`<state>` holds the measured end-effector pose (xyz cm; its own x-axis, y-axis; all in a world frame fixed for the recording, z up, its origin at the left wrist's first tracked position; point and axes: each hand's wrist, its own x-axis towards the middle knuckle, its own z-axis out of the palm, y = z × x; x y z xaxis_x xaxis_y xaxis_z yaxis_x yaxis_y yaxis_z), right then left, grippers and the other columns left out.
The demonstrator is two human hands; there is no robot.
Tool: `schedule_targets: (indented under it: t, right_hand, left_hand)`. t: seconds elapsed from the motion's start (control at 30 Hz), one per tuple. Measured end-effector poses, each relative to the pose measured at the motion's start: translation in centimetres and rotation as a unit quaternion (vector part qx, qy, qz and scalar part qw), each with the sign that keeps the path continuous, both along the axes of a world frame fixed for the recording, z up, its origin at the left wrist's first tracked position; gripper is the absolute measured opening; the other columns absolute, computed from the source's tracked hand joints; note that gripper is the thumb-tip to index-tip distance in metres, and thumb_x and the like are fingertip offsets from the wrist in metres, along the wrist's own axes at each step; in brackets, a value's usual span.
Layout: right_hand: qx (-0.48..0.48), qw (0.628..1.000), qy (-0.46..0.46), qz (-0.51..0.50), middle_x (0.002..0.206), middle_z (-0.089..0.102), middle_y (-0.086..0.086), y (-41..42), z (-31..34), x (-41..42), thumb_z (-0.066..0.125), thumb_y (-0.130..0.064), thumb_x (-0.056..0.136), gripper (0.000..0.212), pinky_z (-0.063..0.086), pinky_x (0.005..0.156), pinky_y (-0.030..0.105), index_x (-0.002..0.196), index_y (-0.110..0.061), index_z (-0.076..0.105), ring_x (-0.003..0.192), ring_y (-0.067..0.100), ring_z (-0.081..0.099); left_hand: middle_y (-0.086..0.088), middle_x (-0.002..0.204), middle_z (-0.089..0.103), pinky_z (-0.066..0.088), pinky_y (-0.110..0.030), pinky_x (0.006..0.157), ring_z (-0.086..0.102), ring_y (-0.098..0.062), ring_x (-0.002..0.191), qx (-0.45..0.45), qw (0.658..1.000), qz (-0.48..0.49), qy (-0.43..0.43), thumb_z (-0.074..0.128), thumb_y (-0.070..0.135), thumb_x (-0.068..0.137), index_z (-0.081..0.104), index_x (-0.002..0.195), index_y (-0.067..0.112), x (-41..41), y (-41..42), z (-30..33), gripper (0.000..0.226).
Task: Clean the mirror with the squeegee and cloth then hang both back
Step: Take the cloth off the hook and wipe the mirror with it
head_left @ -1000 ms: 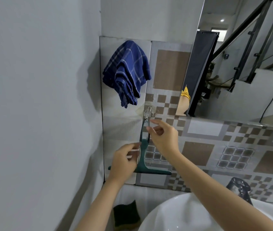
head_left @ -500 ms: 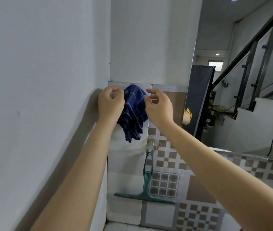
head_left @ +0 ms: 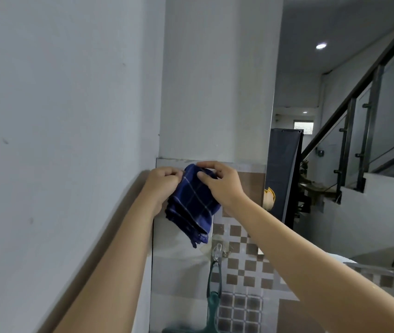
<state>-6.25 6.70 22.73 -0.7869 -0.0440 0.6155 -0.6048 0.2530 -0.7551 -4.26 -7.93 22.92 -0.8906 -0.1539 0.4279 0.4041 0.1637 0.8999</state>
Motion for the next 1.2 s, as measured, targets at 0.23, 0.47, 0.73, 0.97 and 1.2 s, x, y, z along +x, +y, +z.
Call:
schedule_targets:
  t: [0.23, 0.47, 0.73, 0.97, 1.2]
  right_hand:
    - [0.021, 0.998, 0.015, 0.053, 0.089, 0.071, -0.014, 1.0, 2.1, 1.8, 0.065, -0.006, 0.088, 0.02, 0.05, 0.076, 0.016, 0.086, -0.023, 0.075, 0.085, 0.003, 0.063]
    - [0.068, 0.992, 0.057, 0.091, 0.085, 0.074, -0.009, 4.6, 3.3, 5.8, 0.068, -0.002, 0.085, 0.023, 0.053, 0.078, 0.014, 0.081, -0.023, 0.075, 0.082, -0.001, 0.068]
    - [-0.02, 0.988, -0.002, 0.154, 0.084, 0.075, 0.003, 9.8, 1.9, 11.1, 0.064, -0.003, 0.087, 0.012, 0.056, 0.071, 0.021, 0.088, -0.01, 0.074, 0.082, 0.014, 0.069]
    - [-0.072, 0.969, -0.049, 0.23, 0.12, 0.06, 0.017, 13.6, 0.9, 14.8, 0.076, -0.046, 0.074, 0.055, 0.047, 0.097, 0.048, 0.118, -0.016, 0.063, 0.109, 0.034, 0.06]
    - [-0.101, 0.959, -0.067, 0.255, 0.112, 0.061, 0.016, 18.1, 1.9, 17.5, 0.073, -0.009, 0.077, 0.04, 0.044, 0.102, 0.049, 0.113, -0.023, 0.065, 0.096, 0.026, 0.062]
  left_hand:
    - [-0.001, 0.082, 0.071, 0.051, -0.024, 0.068, 0.065, -0.014, 0.08, 0.007, 0.998, -0.056, 0.006, 0.06, 0.014, 0.087, 0.068, 0.085, 0.019, 0.8, -0.2, -0.3, 0.009]
    - [-0.011, 0.082, 0.071, 0.055, -0.033, 0.075, 0.067, -0.025, 0.079, 0.061, 0.988, -0.134, 0.048, 0.067, 0.0, 0.077, 0.072, 0.081, 0.013, 3.8, 0.2, -0.2, 0.015]
    - [-0.006, 0.093, 0.073, 0.054, -0.027, 0.078, 0.067, -0.02, 0.09, -0.005, 0.95, -0.304, 0.072, 0.064, -0.003, 0.072, 0.074, 0.087, 0.013, 9.4, 3.1, 2.3, 0.024]
    - [-0.003, 0.086, 0.073, 0.055, -0.024, 0.075, 0.067, -0.017, 0.085, 0.027, 0.945, -0.3, 0.131, 0.06, -0.011, 0.076, 0.07, 0.088, 0.008, 12.7, 9.1, 3.5, 0.025]
    - [-0.015, 0.099, 0.071, 0.052, -0.034, 0.088, 0.066, -0.025, 0.099, 0.047, 0.943, -0.261, 0.202, 0.062, -0.014, 0.074, 0.066, 0.091, 0.003, 14.5, 15.2, 3.9, 0.025]
